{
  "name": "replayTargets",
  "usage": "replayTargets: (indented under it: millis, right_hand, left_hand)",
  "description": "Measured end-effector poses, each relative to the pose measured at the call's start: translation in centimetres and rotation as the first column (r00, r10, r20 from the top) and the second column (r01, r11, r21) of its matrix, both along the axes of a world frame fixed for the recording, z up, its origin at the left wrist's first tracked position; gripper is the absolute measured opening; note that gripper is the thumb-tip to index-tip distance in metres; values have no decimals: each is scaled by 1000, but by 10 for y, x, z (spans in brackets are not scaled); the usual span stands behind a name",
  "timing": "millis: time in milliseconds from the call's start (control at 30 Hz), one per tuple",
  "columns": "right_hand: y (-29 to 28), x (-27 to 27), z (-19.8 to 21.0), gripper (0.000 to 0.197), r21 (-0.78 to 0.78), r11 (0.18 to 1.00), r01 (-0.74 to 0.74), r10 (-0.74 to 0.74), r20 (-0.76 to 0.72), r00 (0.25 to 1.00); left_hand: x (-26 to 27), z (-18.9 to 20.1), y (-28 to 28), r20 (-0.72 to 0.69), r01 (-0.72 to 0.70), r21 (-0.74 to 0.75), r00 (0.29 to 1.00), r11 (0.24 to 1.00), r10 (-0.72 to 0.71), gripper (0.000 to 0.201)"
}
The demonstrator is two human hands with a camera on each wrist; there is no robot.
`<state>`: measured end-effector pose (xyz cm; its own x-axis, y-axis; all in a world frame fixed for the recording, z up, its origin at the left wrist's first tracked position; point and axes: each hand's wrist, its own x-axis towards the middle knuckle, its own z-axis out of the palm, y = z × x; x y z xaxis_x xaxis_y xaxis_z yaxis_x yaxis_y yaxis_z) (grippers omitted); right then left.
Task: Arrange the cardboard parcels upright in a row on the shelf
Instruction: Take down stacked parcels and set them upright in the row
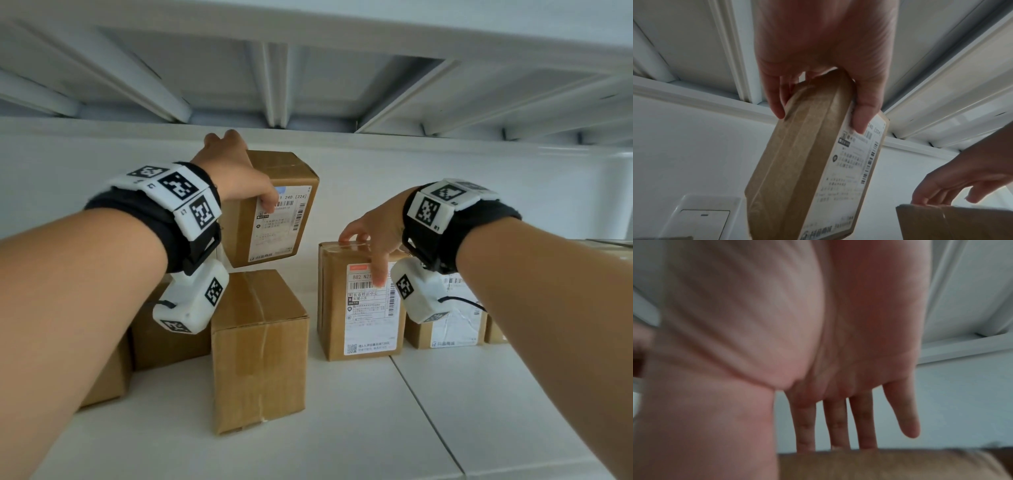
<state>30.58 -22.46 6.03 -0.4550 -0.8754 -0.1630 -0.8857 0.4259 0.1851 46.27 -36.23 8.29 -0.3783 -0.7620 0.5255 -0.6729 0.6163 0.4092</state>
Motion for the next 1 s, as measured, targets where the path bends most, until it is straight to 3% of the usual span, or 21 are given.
replayTargets:
  millis: [300,433,633,733,900,1000]
  right_hand:
    - [12,2,1,96,17,999,28,-28,-9,1000]
    - [15,12,6,106,-67,998,-6,13,105,994]
    - [13,49,13,69,-288,945,-156,176,44,983]
    - [9,70,10,52,-338,923,-184,233,108,966]
    - [4,112,-4,69,-324,930,-173,278,315,908]
    - [3,127,-14,71,-337,919,-204,314,311,897]
  left_hand:
    - [1,2,5,8,8,-4,1000,1000,-8,107]
    - [5,4,5,0,15,-6,1000,1000,-15,107]
    - [21,7,1,-34,-6,-2,999,1000,6,106]
    - [32,8,1,-46,-30,-14,999,999,29,109]
    - [49,6,3,-93,-65,-15,994,998,63,107]
    - [59,4,4,-114,-65,-13,991,998,63,103]
